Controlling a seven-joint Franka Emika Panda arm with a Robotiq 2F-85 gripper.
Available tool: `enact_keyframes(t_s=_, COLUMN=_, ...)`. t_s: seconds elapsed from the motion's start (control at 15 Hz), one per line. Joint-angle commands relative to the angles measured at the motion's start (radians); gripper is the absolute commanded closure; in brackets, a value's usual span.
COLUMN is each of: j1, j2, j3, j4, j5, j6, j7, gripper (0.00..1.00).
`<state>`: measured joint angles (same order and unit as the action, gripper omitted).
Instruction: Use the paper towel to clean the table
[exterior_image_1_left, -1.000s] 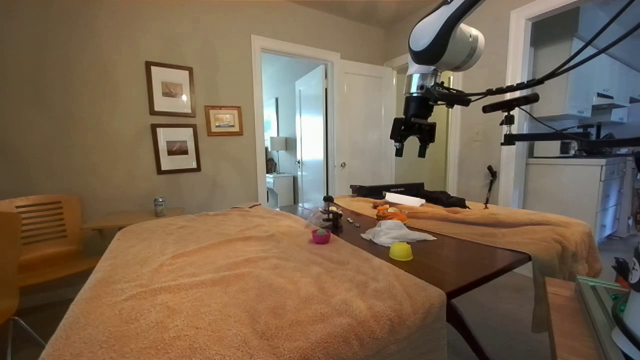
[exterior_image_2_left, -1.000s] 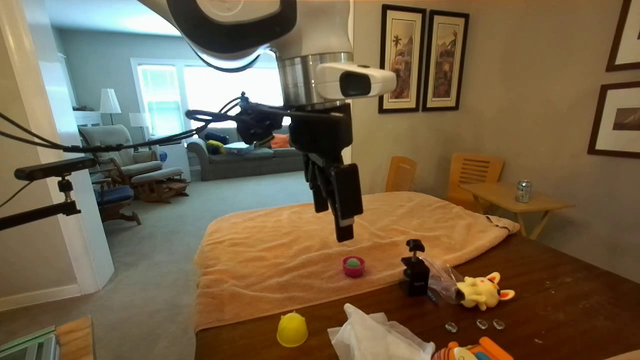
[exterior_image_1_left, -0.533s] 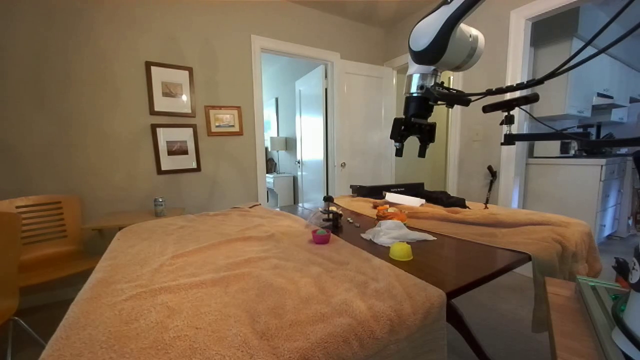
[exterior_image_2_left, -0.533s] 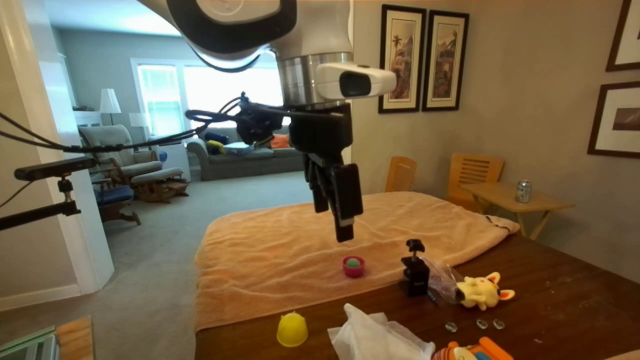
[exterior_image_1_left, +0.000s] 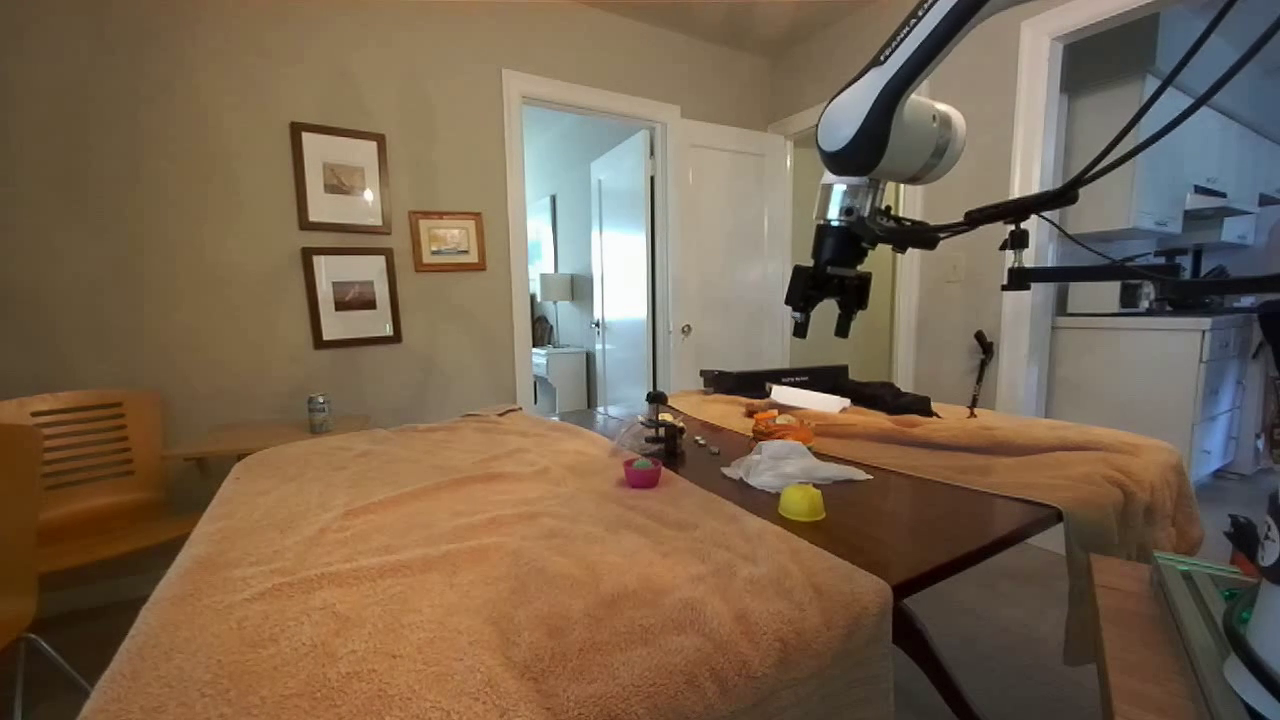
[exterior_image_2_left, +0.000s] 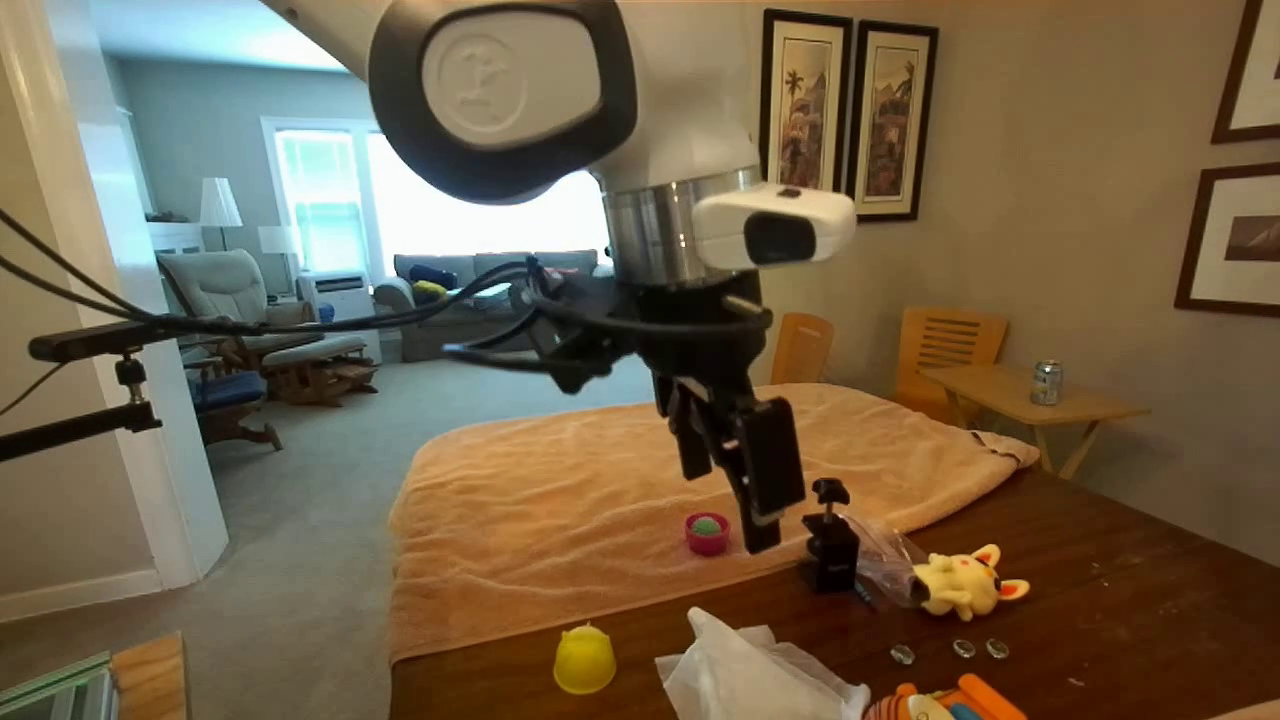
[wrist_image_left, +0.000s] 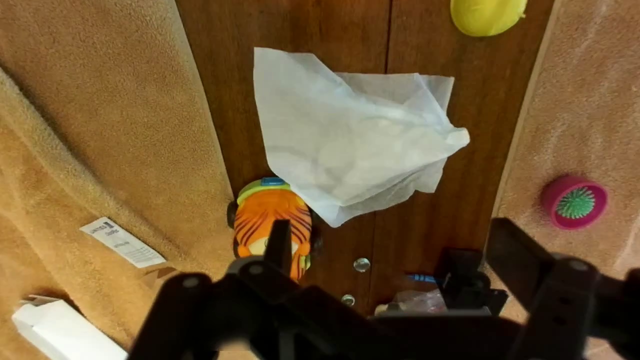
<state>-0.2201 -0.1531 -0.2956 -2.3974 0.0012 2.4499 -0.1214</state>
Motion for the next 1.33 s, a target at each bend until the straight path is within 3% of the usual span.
enact_keyframes(t_s=0.0, j1=-0.002, j2=0.100, j3=-0.031, j4=0.057, j5=0.139, j6=-0.064, j7=-0.123, gripper=0.00)
enact_keyframes(t_s=0.13, j1=-0.004, j2=0.141, j3=-0.033, j4=0.087, j5=0.232, j6=-0.145, j7=-0.195, gripper=0.00)
enact_keyframes(t_s=0.27, j1=-0.015, j2=0.196, j3=-0.023, j4=0.118, j5=0.255, j6=-0.177, j7=-0.218, gripper=0.00)
enact_keyframes(t_s=0.8, j1=-0.028, j2=0.370, j3=0.025, j4=0.211, j5=0.142, j6=-0.066, j7=-0.184, gripper=0.00)
enact_keyframes(t_s=1.0, j1=-0.044, j2=0.405, j3=0.059, j4=0.213, j5=0.183, j6=0.048, j7=-0.220, gripper=0.00)
enact_keyframes(t_s=1.27, j1=-0.070, j2=0.427, j3=0.115, j4=0.211, j5=0.224, j6=0.104, j7=-0.261, gripper=0.00)
